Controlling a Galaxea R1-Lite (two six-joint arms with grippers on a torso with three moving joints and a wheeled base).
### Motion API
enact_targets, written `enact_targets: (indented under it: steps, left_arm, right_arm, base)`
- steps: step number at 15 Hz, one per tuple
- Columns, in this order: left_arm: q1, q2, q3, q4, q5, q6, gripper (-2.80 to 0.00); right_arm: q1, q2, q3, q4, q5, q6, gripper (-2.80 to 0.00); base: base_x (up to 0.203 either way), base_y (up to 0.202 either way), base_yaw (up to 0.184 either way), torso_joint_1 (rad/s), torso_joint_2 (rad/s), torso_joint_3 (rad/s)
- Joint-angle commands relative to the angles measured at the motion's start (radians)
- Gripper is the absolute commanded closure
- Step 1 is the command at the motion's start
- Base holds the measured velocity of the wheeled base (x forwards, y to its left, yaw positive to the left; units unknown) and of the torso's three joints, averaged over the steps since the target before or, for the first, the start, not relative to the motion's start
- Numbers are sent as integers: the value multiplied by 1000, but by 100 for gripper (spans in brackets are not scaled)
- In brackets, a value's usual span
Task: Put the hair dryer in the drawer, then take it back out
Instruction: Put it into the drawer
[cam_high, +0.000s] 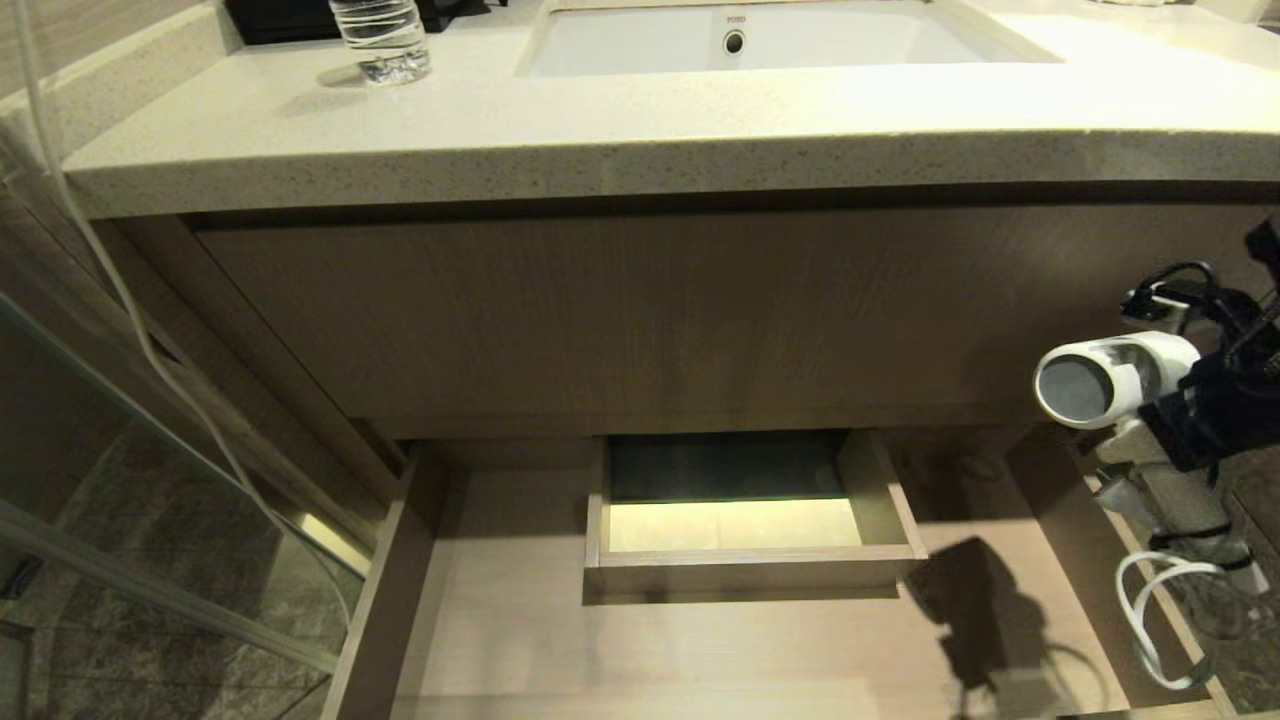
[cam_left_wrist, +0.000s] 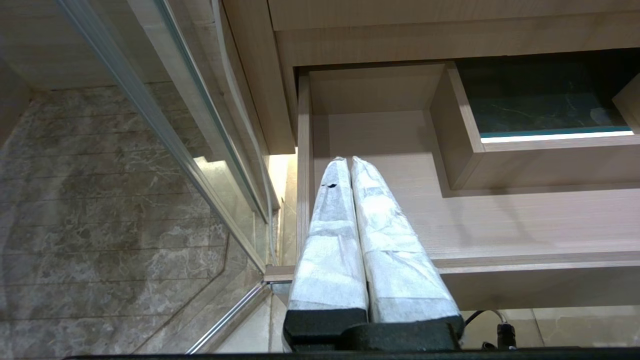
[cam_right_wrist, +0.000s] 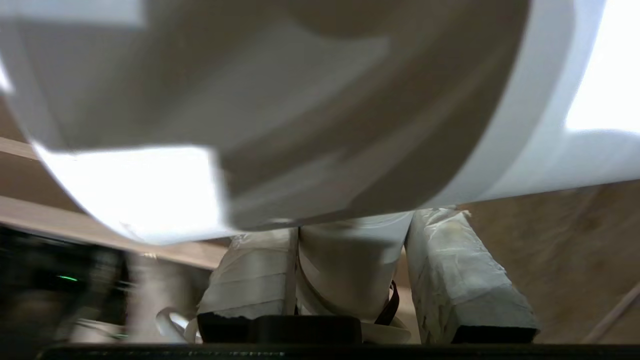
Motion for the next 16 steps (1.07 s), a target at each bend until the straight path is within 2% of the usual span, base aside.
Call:
enact_targets:
  steps: [1, 4, 7, 11, 16]
  left_arm:
    - [0, 0, 0, 0, 0, 0, 0]
    - [0, 0, 0, 0, 0, 0, 0]
    - [0, 0, 0, 0, 0, 0, 0]
    - [0, 0, 0, 0, 0, 0, 0]
    - [0, 0, 0, 0, 0, 0, 0]
  right_arm:
    - [-44, 160, -21, -25, 1, -129, 0]
    - [-51, 203, -17, -112, -5, -155, 0]
    - [-49, 197, 37, -118, -10, -168, 0]
    - [-47, 235, 102, -140, -77, -199, 0]
    - [-48, 282, 212, -316, -125, -199, 0]
  base:
    - [0, 0, 0, 0, 0, 0]
    - [0, 0, 0, 0, 0, 0]
    - [0, 0, 0, 0, 0, 0]
    - [0, 0, 0, 0, 0, 0]
    - [0, 0, 0, 0, 0, 0]
